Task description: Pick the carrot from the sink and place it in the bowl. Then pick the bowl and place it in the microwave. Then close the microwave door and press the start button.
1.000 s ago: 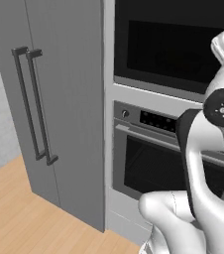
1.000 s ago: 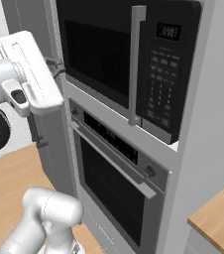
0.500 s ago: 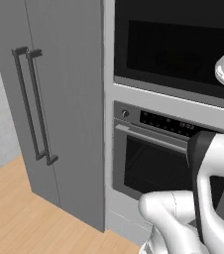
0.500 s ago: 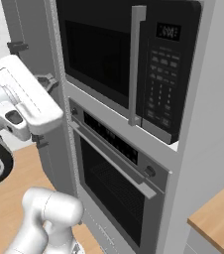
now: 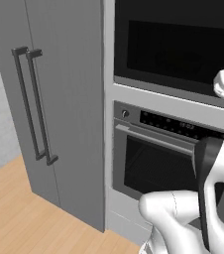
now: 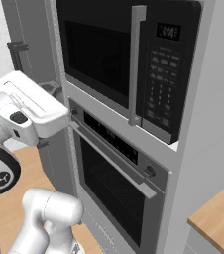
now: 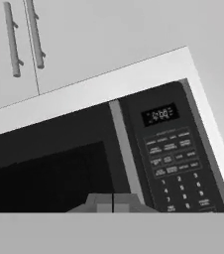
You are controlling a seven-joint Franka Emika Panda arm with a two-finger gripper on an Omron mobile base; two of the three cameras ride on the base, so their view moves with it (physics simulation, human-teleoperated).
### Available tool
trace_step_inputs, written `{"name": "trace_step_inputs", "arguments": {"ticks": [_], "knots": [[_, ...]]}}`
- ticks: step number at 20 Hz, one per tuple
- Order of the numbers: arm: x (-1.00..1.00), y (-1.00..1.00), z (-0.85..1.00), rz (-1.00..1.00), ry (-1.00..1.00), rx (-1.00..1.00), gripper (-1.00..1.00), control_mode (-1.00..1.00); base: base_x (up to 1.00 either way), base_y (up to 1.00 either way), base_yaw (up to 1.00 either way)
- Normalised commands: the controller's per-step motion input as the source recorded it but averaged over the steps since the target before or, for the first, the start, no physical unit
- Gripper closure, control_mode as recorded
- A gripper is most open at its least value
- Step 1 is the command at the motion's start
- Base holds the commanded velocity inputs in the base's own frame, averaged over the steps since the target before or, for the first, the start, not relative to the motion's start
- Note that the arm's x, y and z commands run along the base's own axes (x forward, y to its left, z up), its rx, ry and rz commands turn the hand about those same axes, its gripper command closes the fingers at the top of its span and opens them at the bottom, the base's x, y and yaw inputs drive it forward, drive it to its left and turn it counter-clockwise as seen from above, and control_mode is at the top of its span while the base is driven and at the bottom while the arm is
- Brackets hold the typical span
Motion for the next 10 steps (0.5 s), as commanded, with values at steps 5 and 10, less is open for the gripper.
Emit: {"name": "trace_step_inputs", "arguments": {"ticks": [5, 10], "knots": [[0.04, -0.05, 0.00, -0.01, 0.52, -0.19, 1.00, -1.00, 0.00, 0.00, 0.00], [-0.05, -0.46, -0.06, 0.00, 0.10, 0.00, 1.00, -1.00, 0.00, 0.00, 0.00]]}}
